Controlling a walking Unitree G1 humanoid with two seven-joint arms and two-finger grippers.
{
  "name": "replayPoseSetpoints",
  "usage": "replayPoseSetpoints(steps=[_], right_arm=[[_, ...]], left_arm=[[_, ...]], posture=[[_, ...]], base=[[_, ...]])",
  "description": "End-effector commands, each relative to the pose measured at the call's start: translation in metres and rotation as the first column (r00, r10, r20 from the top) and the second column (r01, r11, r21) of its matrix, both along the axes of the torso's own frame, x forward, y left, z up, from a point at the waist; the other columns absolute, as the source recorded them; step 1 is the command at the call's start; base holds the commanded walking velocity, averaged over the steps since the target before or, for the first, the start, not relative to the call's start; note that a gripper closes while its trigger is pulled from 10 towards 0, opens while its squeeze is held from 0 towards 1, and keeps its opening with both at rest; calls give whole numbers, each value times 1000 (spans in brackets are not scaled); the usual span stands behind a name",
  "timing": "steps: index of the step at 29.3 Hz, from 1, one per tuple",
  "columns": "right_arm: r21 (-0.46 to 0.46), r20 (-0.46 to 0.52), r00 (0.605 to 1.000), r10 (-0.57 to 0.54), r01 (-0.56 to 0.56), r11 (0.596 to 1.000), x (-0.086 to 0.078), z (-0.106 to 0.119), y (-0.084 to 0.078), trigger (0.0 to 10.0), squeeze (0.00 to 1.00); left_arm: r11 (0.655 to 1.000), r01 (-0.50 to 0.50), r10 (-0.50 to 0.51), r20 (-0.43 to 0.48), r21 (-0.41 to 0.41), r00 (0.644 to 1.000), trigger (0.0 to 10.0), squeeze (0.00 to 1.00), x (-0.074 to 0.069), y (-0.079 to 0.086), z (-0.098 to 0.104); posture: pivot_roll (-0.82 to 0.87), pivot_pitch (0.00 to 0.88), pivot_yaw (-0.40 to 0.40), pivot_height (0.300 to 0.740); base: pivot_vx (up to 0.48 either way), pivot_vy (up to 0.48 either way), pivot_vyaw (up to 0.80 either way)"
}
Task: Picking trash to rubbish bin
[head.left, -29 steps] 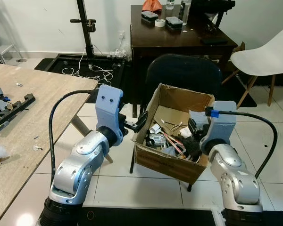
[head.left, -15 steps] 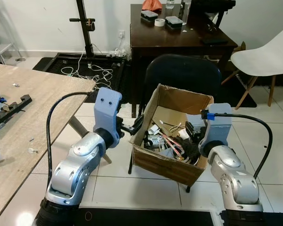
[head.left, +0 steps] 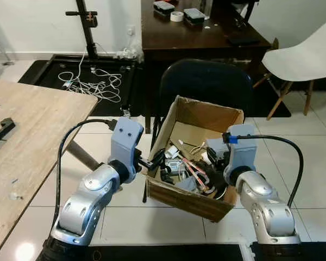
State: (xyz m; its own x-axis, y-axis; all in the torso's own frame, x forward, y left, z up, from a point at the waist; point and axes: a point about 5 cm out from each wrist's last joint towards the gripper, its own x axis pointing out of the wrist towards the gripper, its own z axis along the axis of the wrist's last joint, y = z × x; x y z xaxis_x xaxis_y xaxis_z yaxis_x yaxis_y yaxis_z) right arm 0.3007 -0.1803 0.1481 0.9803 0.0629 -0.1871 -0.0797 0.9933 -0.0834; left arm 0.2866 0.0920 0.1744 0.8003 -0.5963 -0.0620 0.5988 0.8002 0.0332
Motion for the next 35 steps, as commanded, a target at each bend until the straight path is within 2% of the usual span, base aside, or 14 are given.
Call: replayPoseSetpoints(steps=[1,26,31,35], right_arm=[[-10,-16,1000,17,-17,1000,-1,-5,3,10000,0],[-28,-46,997,60,-61,998,0,-13,7,10000,0],[-50,-52,996,66,-69,996,4,-16,3,10000,0],[-86,-48,992,116,-120,989,9,-16,5,10000,0]], left_arm=[[1000,-3,4,-17,19,1000,10000,0,-2,3,-7],[1000,20,-20,27,12,999,10000,0,-4,-2,-6],[998,41,-43,38,38,998,10000,0,-3,-4,-7],[994,69,-73,48,85,996,10000,0,-2,-4,-12]], posture=[[151,92,13,740],[155,94,1,740],[160,108,6,740],[159,115,12,740]], base=[[319,0,0],[283,0,0],[0,0,0],[0,0,0]])
